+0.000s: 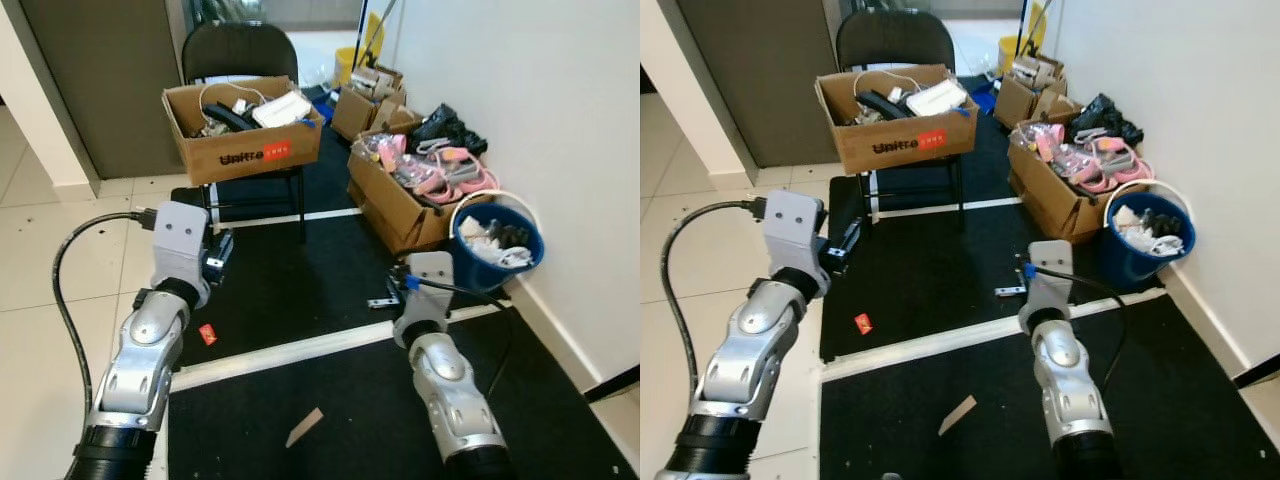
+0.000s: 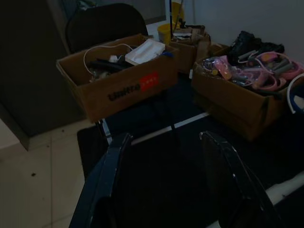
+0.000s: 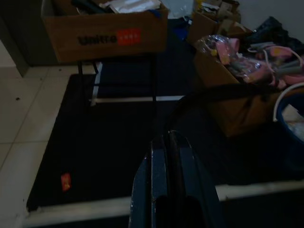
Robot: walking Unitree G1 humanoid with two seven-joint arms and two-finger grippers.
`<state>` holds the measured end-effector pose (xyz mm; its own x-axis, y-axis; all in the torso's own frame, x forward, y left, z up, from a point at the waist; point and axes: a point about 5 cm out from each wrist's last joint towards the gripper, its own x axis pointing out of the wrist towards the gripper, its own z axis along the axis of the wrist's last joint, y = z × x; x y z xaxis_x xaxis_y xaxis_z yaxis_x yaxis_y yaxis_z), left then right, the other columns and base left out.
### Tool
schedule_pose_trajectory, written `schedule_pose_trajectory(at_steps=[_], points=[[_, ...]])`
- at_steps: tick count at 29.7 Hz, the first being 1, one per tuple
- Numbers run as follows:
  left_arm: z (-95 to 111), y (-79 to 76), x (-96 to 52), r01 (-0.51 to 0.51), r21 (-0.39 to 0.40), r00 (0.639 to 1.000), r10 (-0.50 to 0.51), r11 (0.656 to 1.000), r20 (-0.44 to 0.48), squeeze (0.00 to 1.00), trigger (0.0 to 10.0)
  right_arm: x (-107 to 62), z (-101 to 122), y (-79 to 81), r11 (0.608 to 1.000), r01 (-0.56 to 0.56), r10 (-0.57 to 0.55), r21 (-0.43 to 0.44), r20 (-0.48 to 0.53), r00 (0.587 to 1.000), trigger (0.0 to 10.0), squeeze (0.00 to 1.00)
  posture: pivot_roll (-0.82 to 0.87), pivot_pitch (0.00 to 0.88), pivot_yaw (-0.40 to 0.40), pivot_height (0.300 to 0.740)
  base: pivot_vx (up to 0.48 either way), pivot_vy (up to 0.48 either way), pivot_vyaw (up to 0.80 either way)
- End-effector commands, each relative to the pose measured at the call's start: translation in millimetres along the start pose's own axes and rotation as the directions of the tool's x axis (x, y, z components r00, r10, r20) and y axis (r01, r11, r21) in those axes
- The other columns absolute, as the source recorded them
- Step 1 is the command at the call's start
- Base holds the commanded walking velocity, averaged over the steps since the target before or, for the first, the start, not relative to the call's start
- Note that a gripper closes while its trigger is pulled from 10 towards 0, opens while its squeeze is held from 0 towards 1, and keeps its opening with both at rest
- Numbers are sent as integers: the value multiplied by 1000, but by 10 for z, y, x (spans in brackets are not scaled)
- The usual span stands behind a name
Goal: Picking trash to rubbish bin
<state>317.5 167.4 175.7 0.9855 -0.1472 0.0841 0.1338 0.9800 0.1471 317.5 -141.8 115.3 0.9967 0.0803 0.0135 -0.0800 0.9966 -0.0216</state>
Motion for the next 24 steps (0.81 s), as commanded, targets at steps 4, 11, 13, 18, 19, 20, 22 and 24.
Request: schedule_pose_trajectory(at_steps=[4,11,13,18,19,20,22,24], points=[[-22,-11,-19,17,-2,1000,-17,1000,-12,0,10000,-30,-77,-42,1000,14,-14,0,-28,1000,10000,0,4,132,16,740,408,0,0],[-19,-18,-18,22,-3,1000,-22,1000,-12,0,10000,-29,-83,-34,1000,15,-15,0,-29,999,10000,0,5,132,17,740,409,0,0],[-21,-20,-18,23,-4,1000,-23,1000,-13,0,10000,-31,-88,-33,1000,14,-14,0,-31,999,10000,0,5,132,17,740,409,0,0],[-22,-22,-23,22,-4,1000,-22,1000,-15,0,10000,-36,-91,-36,1000,14,-14,-2,-32,999,10000,0,5,141,15,740,410,0,0],[-22,-23,-25,22,-4,1000,-22,1000,-16,0,10000,-37,-91,-37,1000,14,-14,-2,-32,999,10000,0,4,142,15,740,412,0,0],[-24,-24,-27,22,-5,1000,-22,1000,-17,0,10000,-37,-93,-38,1000,14,-14,-3,-33,999,10000,0,4,142,15,740,416,0,0],[-25,-25,-27,23,-5,1000,-23,1000,-18,0,10000,-37,-93,-39,1000,15,-15,-3,-32,999,10000,0,4,143,15,740,420,0,0],[-26,-28,-28,26,-5,999,-26,1000,-19,0,10000,-36,-92,-41,1000,16,-16,-3,-31,999,10000,0,4,144,15,740,437,0,0]])
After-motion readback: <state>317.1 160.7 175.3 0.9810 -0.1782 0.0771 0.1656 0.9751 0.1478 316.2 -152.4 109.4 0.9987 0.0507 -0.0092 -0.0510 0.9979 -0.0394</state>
